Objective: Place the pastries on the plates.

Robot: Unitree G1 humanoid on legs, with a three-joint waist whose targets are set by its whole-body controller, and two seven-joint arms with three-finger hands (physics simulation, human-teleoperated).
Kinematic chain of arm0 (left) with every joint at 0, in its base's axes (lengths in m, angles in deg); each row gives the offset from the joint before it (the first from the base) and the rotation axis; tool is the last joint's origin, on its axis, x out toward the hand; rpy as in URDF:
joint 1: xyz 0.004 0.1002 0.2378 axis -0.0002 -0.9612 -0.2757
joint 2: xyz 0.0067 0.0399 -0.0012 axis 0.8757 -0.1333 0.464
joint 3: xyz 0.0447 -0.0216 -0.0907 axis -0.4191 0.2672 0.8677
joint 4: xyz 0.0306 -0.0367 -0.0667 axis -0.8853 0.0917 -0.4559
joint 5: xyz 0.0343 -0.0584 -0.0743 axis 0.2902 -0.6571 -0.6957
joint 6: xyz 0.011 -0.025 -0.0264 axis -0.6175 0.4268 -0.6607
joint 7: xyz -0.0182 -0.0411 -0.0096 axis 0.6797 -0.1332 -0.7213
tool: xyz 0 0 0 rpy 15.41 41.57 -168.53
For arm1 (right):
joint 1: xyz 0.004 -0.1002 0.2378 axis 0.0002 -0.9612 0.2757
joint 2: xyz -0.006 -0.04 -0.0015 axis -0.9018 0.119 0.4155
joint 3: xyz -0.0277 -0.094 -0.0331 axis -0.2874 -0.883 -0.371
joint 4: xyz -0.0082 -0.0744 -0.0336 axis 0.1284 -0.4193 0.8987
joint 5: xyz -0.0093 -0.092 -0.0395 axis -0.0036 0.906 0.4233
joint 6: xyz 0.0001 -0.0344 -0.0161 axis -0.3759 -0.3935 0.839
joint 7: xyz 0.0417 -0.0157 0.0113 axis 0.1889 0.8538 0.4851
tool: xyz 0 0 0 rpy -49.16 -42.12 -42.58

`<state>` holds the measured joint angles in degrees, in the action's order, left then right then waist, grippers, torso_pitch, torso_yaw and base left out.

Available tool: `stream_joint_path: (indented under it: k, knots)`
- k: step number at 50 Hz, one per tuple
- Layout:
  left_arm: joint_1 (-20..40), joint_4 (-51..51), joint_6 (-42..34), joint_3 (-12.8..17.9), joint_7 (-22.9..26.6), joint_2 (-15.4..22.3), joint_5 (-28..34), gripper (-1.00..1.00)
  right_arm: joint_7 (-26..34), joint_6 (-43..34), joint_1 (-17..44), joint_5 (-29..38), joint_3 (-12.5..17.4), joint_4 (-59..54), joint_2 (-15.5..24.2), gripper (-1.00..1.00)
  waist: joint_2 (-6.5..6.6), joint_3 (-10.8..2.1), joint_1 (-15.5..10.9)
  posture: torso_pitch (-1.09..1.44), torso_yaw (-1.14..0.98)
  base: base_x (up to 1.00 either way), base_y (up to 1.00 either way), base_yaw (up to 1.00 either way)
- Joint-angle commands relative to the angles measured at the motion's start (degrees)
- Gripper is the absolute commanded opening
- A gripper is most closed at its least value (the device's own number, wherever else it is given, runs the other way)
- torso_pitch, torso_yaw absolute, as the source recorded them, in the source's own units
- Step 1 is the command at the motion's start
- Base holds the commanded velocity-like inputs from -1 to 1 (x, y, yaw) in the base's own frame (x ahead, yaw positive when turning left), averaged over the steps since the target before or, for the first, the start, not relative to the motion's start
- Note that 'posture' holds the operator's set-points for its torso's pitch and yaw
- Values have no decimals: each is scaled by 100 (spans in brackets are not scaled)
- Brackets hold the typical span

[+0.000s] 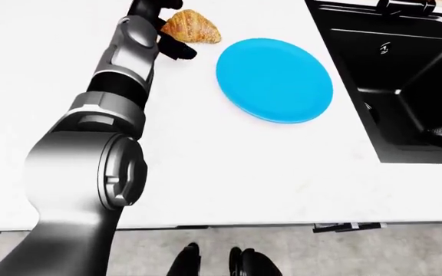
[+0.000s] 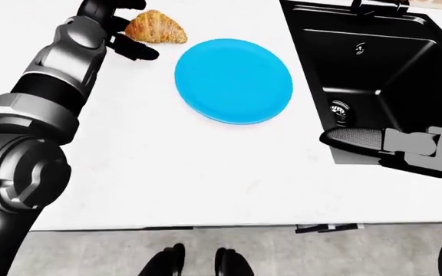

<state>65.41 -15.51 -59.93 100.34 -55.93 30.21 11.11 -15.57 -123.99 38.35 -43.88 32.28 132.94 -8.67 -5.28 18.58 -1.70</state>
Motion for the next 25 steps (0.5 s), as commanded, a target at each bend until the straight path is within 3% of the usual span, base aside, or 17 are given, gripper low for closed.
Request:
stream_joint_path:
  k: [1,4,5,25]
  knots:
    - [183,99,34,-4,94,-12,-2,19,-35,148,37,30,156,0,118,100,-16,-204,7,45,0,0,0,0]
    - [180,98,54,-33,89,-6,48,18,-46,175,8,31,153,0,131,100,-18,-211,5,45,0,0,0,0]
    - [162,90,162,-191,120,16,235,18,-50,182,5,21,158,0,135,100,-19,-215,4,45,0,0,0,0]
    - [208,85,197,-185,52,-4,610,-13,-83,165,45,-29,181,0,191,100,-17,-234,7,45,0,0,0,0]
